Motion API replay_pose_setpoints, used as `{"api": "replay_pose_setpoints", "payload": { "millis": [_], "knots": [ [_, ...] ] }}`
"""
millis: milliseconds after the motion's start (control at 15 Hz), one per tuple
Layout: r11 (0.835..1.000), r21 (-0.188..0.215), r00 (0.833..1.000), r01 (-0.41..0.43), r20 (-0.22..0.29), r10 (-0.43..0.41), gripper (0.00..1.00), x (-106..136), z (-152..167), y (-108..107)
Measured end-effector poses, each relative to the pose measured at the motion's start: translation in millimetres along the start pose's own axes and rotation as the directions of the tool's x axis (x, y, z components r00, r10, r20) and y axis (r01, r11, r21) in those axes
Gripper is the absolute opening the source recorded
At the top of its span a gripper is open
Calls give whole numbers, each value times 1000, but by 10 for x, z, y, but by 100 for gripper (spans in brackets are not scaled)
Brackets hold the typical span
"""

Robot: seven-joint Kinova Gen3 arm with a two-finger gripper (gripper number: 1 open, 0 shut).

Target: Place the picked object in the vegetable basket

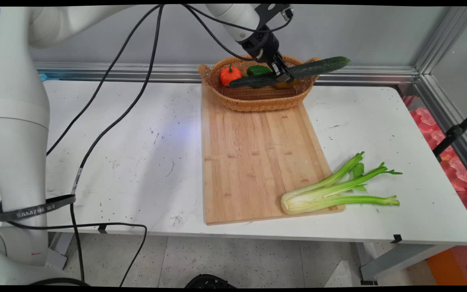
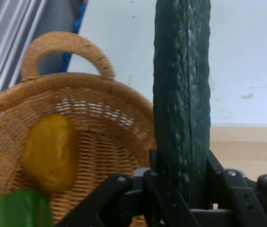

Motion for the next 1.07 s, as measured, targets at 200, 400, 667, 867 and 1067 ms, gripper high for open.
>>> {"api": "replay_pose_setpoints", "payload": {
  "millis": [200,400,667,867,1067],
  "knots": [
    [1000,-4,1000,-13,-2,13,0,-69,123,-164],
    [1000,-16,1000,-26,1,26,0,-164,235,-298],
    [999,-27,999,-35,10,35,0,-289,332,-423],
    [999,-29,999,-35,18,35,0,-378,388,-500],
    [999,-28,999,-30,24,31,0,-444,428,-555]
  ]
}}
